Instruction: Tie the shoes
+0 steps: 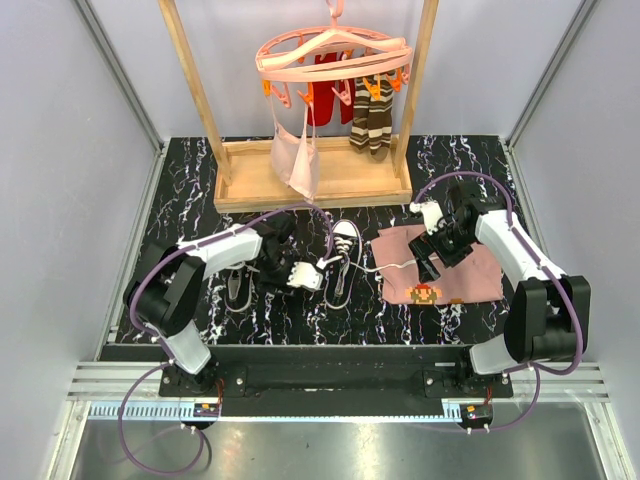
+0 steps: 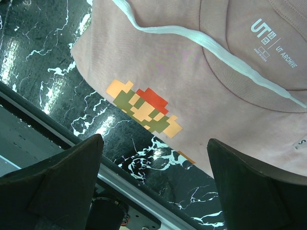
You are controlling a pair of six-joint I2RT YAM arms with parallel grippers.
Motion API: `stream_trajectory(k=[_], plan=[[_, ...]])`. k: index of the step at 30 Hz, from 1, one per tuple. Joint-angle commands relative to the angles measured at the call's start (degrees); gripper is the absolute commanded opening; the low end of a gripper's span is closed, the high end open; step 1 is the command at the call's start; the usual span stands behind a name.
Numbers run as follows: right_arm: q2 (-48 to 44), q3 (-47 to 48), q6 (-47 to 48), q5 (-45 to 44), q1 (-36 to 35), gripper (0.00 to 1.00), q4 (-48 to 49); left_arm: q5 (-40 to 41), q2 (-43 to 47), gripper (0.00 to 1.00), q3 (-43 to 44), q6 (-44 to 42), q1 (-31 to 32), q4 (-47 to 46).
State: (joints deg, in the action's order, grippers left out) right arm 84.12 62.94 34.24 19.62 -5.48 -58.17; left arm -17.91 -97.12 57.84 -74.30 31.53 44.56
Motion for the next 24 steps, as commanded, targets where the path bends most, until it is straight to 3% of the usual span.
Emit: stream_trajectory(k=[1,3,4,9,17,24], plan=[[0.87,2.63,1.00,0.77,0.11,1.00,0.60,-0.81,-2.81,0.48,-1.51,-1.11,0.99,-1.31],[0.96,2.54,1.36,0.86,0.20,1.00,0.69,-1.25,-2.99,0.37,-1.51,-0.93,1.25,-1.40],[1.05,2.54,1.27,1.04,0.11,1.00,0.78,-1.25,-2.90,0.25,-1.59,-0.93,1.60,-1.31],[1.31,2.72,1.80,1.39,0.11,1.00,0.87,-1.95,-0.45,0.01,-1.42,-0.93,2.40,-0.44],[1.84,4.38,2.41,1.91,1.96,1.00,1.22,-8.09,10.26,0.00,3.76,5.83,2.49,3.69],[5.97,6.14,5.66,-1.77,3.28,0.97,3.24,-15.57,18.89,0.00,6.23,20.77,2.49,0.28]])
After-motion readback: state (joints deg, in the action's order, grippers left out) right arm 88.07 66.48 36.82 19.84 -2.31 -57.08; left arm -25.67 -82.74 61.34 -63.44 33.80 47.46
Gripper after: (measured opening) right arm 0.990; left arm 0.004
